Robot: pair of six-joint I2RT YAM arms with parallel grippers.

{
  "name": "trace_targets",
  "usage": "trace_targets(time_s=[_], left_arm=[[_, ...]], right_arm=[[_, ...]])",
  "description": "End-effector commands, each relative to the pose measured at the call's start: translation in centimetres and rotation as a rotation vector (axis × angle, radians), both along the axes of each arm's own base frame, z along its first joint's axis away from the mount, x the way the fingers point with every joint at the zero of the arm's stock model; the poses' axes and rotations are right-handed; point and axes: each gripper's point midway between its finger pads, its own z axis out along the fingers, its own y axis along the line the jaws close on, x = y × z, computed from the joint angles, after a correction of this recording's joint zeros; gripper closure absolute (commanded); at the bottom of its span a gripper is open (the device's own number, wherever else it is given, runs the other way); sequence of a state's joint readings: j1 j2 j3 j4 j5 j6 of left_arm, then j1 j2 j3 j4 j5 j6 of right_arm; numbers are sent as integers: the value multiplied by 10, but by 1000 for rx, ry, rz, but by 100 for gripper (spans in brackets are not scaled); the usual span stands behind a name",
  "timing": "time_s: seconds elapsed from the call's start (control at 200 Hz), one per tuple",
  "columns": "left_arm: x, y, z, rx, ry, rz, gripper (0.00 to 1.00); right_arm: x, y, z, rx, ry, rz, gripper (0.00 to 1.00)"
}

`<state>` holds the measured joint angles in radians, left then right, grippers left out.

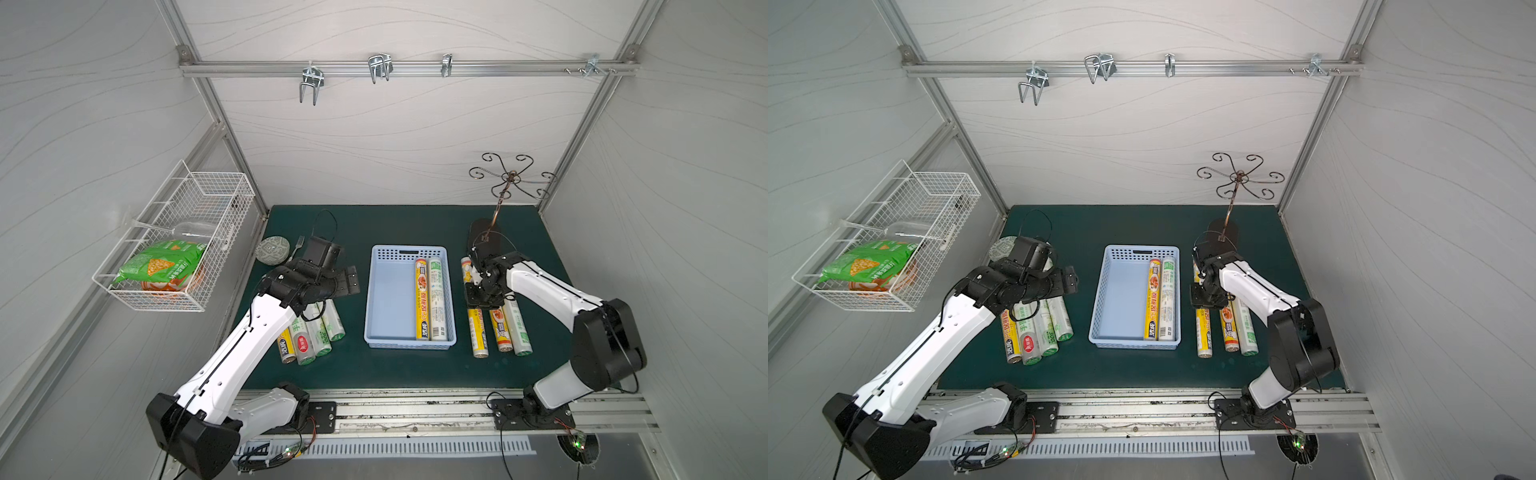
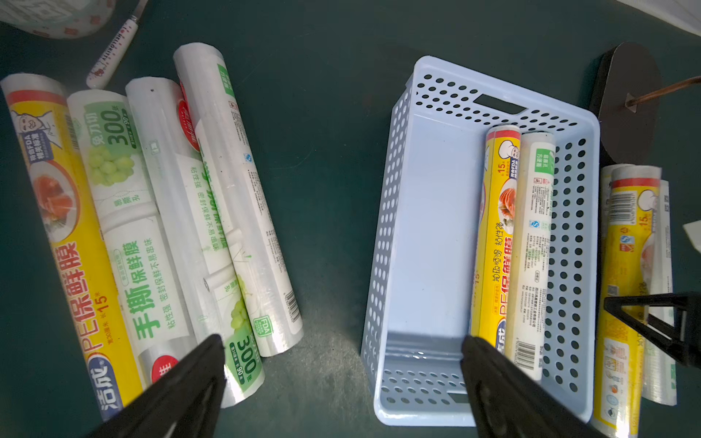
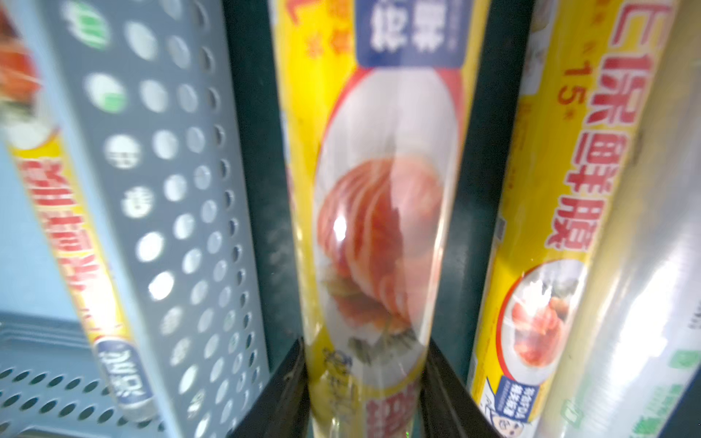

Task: Put the plastic wrap into the basket
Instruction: Pick up the plastic wrap from the center of the board, then place the plastic wrap in the basket.

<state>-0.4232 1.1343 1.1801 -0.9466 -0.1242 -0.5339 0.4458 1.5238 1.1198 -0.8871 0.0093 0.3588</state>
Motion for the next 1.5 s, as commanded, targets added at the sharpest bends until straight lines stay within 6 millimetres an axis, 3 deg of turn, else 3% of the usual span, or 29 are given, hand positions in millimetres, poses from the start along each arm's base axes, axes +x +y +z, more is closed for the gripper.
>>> trace_targets(time_s=[0.0,0.22,0.43,0.54,0.77,1.041,1.491], left_arm=[[-2,6,5,8,-22,13,1],[-4,9,10,9,-34,17,1],[-7,11,11,8,-40,22,1],[-8,11,11,4,-38,23,1],[-11,10,13,-7,-43,22,1],[-12,9,12,-18,-39,20,1],[-14,5,7,-41,-25,13,1]], right_arm=[[-6,10,36,63,-28,3,65],[2,44,79,162,-70,41,65],[16,105,106,452,-61,53,65],[22,134,108,543,-25,61,67],[35,169,96,579,-13,38,67],[31,198,62,535,24,50,67],[29,208,11,448,55,40,67]])
